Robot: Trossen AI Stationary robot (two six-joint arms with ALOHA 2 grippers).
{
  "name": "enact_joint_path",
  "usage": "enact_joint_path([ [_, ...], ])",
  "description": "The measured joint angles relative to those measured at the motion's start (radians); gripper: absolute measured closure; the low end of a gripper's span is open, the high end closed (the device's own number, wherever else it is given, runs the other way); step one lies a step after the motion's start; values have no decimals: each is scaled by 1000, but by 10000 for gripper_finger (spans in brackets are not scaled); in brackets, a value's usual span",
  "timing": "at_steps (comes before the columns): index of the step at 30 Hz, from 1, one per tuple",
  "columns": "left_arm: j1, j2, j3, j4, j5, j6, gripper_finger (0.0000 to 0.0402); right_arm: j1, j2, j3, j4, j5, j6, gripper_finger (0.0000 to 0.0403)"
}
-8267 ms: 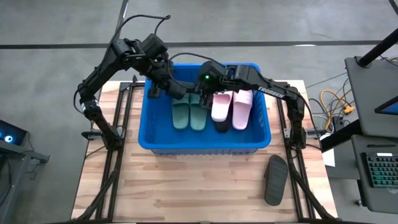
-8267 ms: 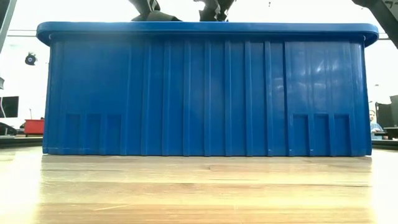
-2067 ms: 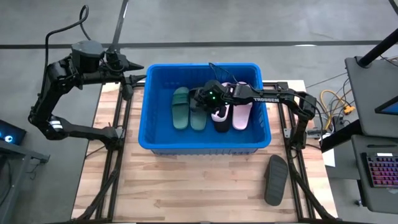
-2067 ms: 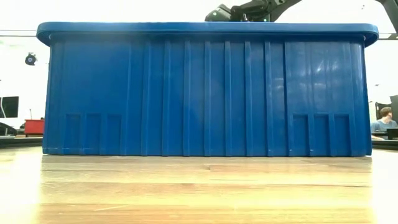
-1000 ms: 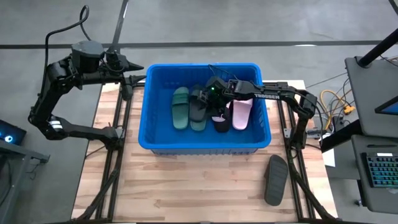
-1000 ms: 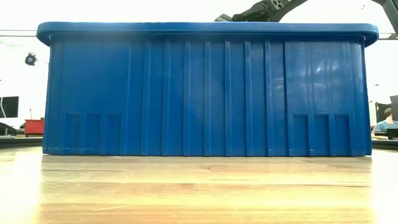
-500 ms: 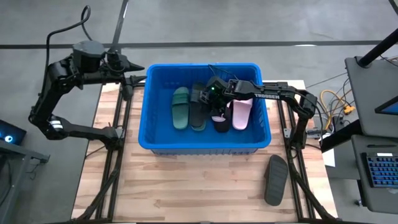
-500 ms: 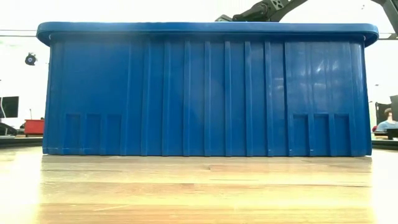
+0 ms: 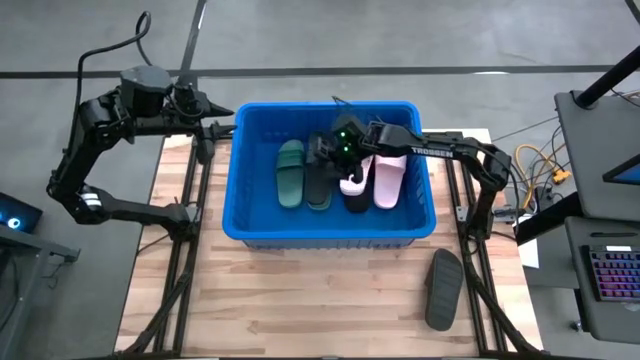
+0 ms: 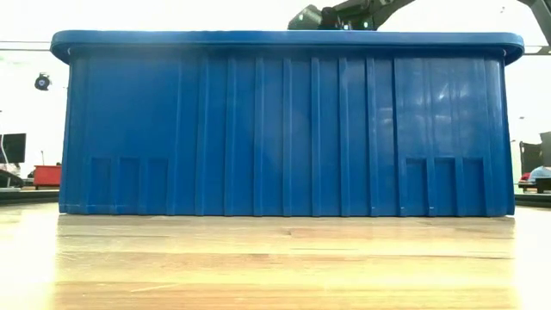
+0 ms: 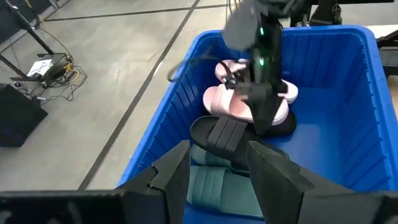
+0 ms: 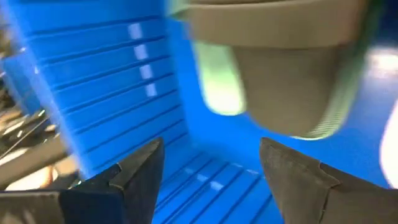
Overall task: Pick and place slides into bin
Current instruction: Put the black slide into the bin
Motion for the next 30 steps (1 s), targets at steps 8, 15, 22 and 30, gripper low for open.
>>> enact_joint_path([
  [8, 0, 32, 0, 1, 45, -3, 258, 48, -6, 212, -247, 37, -161, 161],
  [15, 0, 45, 0, -4, 77, -5, 258, 146, -7, 483, -702, 198, -274, 165],
  [22, 0, 40, 0, -7, 79, -7, 258, 305, -8, 751, -915, 390, -184, 165],
  [30, 0, 42, 0, -23, 79, -6, 258, 612, -9, 840, -1111, 540, 66, 165],
])
